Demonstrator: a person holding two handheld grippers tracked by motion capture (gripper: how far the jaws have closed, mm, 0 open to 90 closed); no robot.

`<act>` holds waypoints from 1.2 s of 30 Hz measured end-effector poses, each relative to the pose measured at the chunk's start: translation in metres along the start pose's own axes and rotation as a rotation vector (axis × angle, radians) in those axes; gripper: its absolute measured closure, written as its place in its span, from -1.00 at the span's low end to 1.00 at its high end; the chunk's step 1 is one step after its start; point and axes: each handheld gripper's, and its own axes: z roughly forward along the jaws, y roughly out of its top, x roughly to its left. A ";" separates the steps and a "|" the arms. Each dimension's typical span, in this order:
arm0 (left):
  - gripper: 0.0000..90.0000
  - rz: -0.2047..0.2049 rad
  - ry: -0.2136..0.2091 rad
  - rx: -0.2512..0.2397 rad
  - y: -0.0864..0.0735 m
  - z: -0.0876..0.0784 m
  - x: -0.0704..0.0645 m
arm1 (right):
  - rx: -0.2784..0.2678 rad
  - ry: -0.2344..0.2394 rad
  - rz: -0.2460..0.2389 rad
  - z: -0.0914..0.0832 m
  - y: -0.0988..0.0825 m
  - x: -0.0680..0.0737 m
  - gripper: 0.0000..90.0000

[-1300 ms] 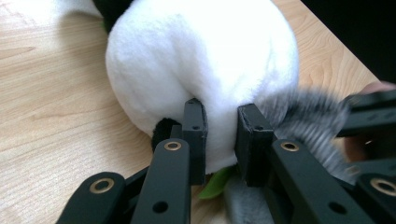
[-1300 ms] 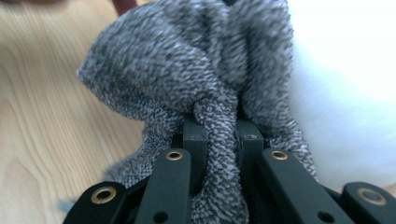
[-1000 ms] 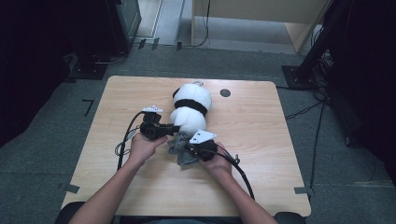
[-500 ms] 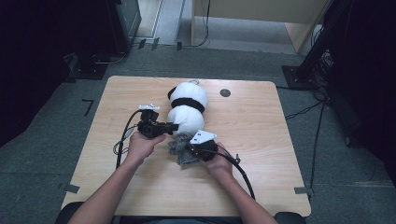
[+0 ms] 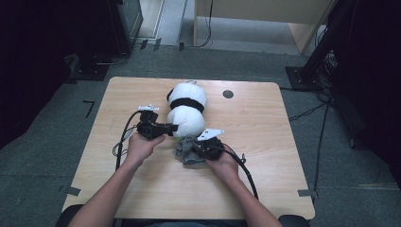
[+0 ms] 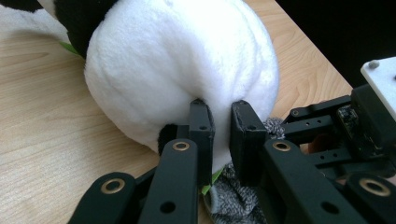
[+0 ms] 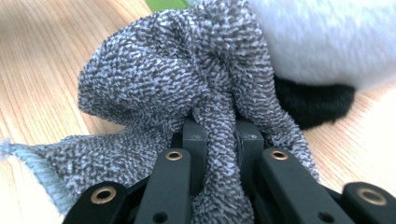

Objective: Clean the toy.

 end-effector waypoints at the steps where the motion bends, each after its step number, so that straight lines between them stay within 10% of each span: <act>1: 0.81 0.004 0.006 0.000 0.000 0.000 0.000 | 0.003 -0.002 -0.004 -0.001 0.000 -0.001 0.77; 9: 0.81 0.008 0.021 0.005 -0.001 -0.002 0.007 | 0.029 -0.007 -0.033 -0.010 0.008 0.004 0.77; 20: 0.81 0.012 0.016 0.017 -0.001 -0.003 0.010 | -0.118 0.019 -0.036 -0.051 0.031 0.006 0.77; 36: 0.81 0.127 -0.040 0.028 -0.007 -0.006 -0.005 | -0.274 -0.117 0.076 -0.109 0.037 -0.039 0.76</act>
